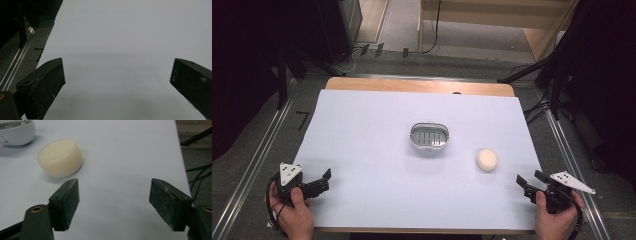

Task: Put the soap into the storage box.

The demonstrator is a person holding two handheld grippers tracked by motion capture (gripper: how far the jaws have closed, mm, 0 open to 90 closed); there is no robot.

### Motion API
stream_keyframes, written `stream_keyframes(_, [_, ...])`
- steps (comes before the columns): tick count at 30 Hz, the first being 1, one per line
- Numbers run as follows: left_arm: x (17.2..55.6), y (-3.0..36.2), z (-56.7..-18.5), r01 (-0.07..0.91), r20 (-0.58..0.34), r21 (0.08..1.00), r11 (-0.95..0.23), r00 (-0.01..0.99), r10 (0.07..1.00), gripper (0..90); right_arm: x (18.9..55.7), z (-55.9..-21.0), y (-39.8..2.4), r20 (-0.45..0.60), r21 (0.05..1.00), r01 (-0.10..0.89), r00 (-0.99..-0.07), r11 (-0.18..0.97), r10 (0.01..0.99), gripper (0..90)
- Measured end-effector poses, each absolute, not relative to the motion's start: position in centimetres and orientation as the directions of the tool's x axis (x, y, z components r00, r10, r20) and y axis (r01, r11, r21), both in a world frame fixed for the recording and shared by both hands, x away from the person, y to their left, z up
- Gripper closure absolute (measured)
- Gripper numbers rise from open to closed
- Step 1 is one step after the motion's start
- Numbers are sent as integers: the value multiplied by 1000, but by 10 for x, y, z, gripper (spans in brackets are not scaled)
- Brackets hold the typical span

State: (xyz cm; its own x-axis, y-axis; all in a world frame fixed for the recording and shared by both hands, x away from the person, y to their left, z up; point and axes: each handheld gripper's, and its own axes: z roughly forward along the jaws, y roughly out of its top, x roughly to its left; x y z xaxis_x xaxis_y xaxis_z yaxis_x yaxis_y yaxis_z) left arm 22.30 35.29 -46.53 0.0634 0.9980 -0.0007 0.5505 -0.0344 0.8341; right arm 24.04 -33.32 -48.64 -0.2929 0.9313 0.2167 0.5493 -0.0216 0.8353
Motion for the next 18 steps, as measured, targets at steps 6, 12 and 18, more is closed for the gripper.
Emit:
stream_keyframes(6, [223, 353, -465, 550, -2, 835, -35, 65, 998, 1, 242, -485, -330, 221, 812, 583, -324, 11, 920, 198])
stream_keyframes(12, [223, 353, -465, 550, 1, 834, -37, 65, 998, 1, 245, -481, -328, 224, 785, 619, -327, 29, 918, 190])
stream_keyframes(18, [223, 352, -465, 551, 11, 833, -48, 70, 997, 1, 243, -463, -318, 133, 766, 631, -342, 122, 930, 179])
